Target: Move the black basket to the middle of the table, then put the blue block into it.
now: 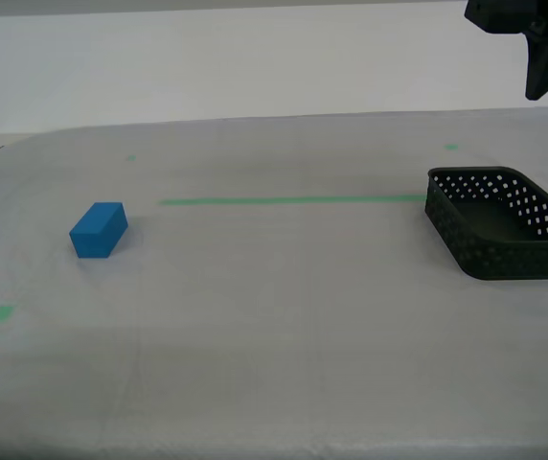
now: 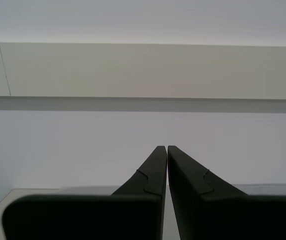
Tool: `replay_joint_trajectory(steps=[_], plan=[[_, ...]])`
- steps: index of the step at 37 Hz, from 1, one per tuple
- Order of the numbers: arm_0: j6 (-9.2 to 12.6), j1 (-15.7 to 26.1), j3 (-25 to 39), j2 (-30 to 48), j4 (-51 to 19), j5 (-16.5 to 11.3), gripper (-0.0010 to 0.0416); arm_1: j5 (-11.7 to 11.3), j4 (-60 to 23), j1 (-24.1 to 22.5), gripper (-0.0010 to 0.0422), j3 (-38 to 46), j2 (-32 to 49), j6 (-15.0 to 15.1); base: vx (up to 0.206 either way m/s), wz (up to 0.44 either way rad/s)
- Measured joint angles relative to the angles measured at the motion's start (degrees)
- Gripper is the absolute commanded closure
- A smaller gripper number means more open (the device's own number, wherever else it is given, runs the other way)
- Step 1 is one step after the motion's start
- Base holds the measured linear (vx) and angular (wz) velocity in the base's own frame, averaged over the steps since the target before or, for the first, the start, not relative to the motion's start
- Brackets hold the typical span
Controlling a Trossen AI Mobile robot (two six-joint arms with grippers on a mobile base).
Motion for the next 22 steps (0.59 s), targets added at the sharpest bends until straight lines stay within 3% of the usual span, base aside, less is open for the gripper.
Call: replay_joint_trajectory(steps=[9,22], plan=[[0.2,0.26,0.0,0.0,0.02,0.11,0.0382,0.0,-0.02,0.0,0.0412,0.0,0.0,0.0,0.0,0.0],[0.42,0.5,0.0,0.0,0.07,0.11,0.0227,0.0,0.0,0.0,0.0412,0.0,0.0,0.0,0.0,0.0]])
